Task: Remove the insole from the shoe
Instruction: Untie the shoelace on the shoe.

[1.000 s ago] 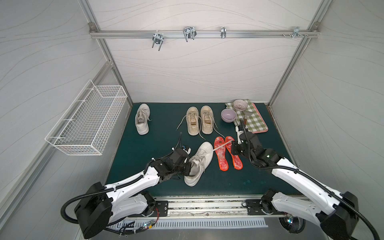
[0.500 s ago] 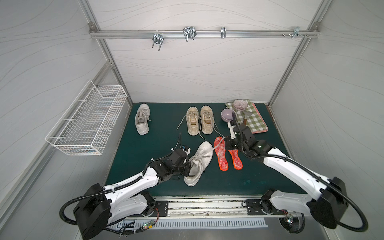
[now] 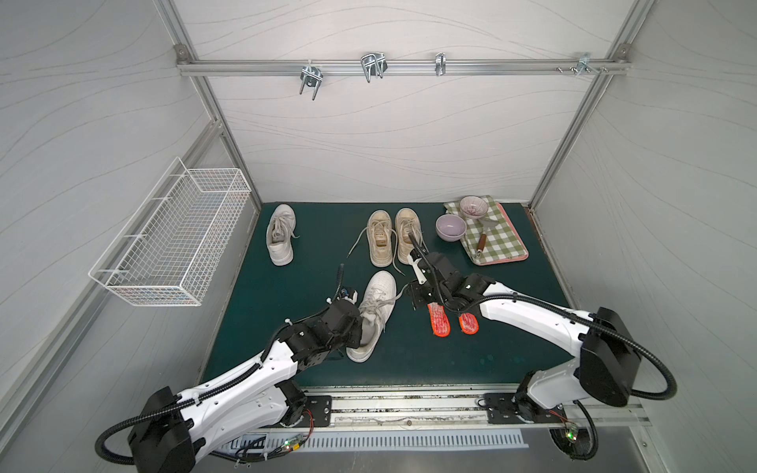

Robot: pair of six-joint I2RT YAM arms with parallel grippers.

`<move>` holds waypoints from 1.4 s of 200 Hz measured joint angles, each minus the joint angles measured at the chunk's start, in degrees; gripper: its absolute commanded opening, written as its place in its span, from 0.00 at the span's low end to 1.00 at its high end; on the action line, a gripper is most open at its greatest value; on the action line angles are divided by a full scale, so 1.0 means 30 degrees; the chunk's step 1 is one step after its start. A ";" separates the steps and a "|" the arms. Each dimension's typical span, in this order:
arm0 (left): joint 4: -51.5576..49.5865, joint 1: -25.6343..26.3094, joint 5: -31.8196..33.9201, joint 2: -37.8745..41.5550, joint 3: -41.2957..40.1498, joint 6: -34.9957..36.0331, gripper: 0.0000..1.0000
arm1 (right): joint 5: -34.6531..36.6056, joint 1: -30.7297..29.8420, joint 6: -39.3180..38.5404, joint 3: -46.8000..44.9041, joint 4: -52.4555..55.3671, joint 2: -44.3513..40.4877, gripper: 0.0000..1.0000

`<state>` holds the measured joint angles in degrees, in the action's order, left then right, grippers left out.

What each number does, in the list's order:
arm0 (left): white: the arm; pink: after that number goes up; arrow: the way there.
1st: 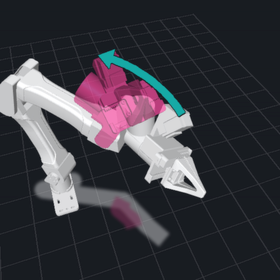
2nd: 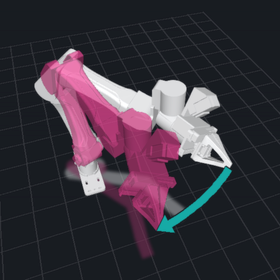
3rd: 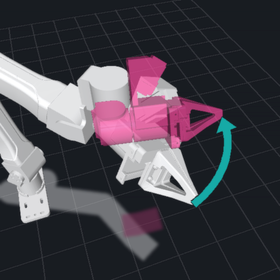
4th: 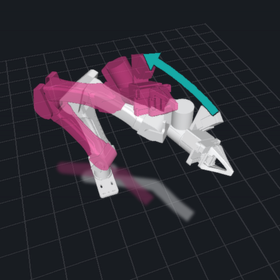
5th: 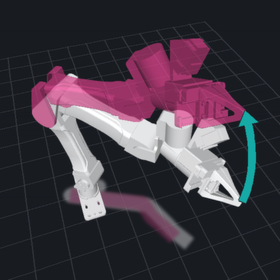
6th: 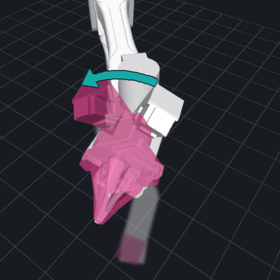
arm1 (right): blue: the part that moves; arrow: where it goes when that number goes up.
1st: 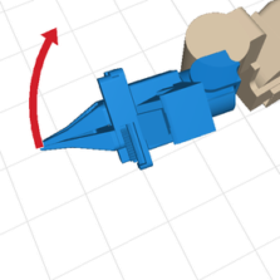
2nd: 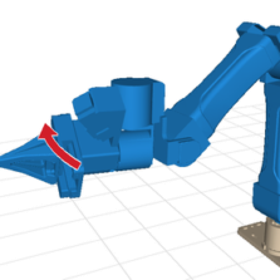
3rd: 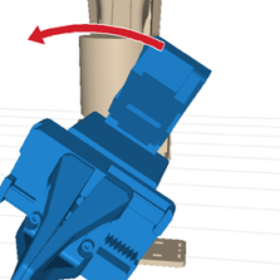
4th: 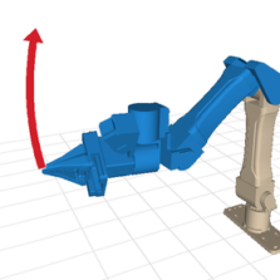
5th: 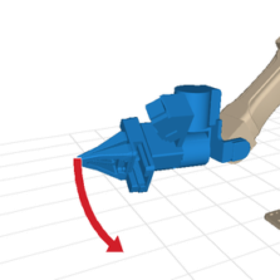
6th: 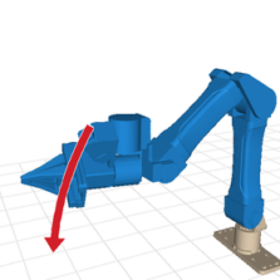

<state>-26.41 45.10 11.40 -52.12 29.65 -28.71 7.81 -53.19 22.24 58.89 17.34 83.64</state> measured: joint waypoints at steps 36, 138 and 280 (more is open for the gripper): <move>0.0299 -0.0015 0.0066 -0.0430 0.0015 -0.0080 0.00 | 0.0255 -0.1224 -0.0058 -0.1566 -0.0357 -0.0823 0.52; 0.0780 -0.0073 -0.0743 -0.0918 0.0189 0.0248 0.00 | -0.1421 -0.3534 -0.0087 -0.1435 -0.2011 -0.1064 0.34; 0.1049 -0.0044 -0.2266 -0.1027 0.0182 0.0495 0.00 | -0.1698 -0.3781 -0.0357 -0.0576 -0.2200 0.0372 0.09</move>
<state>-23.27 44.97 4.60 -55.20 30.20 -27.22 2.72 -64.53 21.17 57.17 10.74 84.75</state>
